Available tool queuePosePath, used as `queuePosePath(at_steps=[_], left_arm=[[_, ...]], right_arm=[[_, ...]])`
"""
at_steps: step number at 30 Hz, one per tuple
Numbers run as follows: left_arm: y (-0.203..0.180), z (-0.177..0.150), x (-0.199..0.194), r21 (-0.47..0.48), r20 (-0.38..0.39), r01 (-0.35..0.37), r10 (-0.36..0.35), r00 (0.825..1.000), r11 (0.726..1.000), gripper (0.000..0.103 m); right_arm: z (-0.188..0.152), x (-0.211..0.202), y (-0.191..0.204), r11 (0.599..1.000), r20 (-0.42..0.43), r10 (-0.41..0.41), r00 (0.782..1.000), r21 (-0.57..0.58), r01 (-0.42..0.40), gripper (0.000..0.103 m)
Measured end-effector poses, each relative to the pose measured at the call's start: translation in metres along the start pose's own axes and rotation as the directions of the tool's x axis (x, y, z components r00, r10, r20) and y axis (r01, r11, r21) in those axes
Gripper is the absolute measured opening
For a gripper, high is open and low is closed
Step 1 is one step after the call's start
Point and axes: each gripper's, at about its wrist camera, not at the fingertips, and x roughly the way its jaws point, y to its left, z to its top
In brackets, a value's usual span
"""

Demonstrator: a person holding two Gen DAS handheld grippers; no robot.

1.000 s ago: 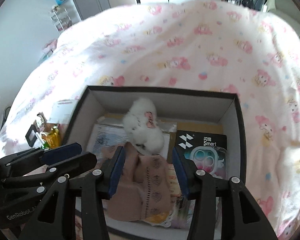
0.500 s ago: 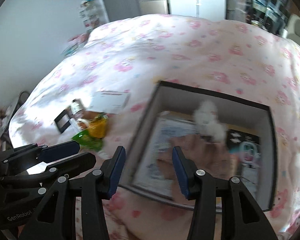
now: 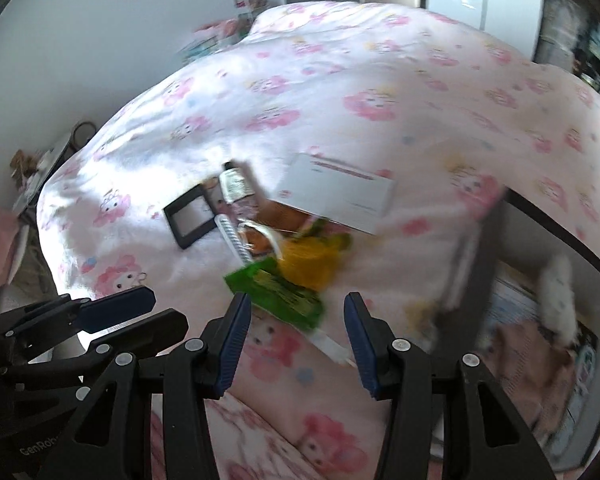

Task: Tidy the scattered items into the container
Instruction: 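Move the left gripper back to the items on the sheet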

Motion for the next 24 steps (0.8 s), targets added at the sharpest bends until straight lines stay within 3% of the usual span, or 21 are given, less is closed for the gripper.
queuePosePath(at_steps=[4, 8, 12, 17, 20, 24], left_arm=[[0.040, 0.002, 0.012, -0.087, 0.008, -0.001, 0.002, 1.000, 0.996, 0.043], [0.083, 0.002, 0.026, -0.181, 0.020, -0.045, 0.050, 0.999, 0.983, 0.043], [0.133, 0.008, 0.053, -0.301, 0.008, -0.035, 0.039, 0.999, 0.953, 0.042], [0.161, 0.016, 0.074, -0.372, 0.030, 0.012, -0.001, 1.000, 0.928, 0.041], [0.170, 0.020, 0.088, -0.396, 0.022, 0.027, -0.019, 1.000, 0.918, 0.031], [0.177, 0.022, 0.099, -0.415, 0.032, 0.043, -0.033, 0.999, 0.909, 0.030]], right_arm=[[0.016, 0.028, 0.023, 0.999, -0.033, -0.017, 0.999, -0.050, 0.016, 0.044], [0.031, 0.058, 0.036, 0.996, -0.061, -0.041, 0.997, -0.083, 0.036, 0.044], [0.052, 0.089, 0.047, 0.994, -0.060, -0.028, 0.998, -0.104, 0.022, 0.044], [0.076, 0.138, 0.070, 0.988, -0.087, -0.002, 0.996, -0.151, -0.011, 0.044], [0.085, 0.164, 0.079, 0.986, -0.104, 0.001, 0.995, -0.165, -0.019, 0.044], [0.087, 0.185, 0.083, 0.987, -0.126, 0.039, 0.991, -0.150, -0.058, 0.044]])
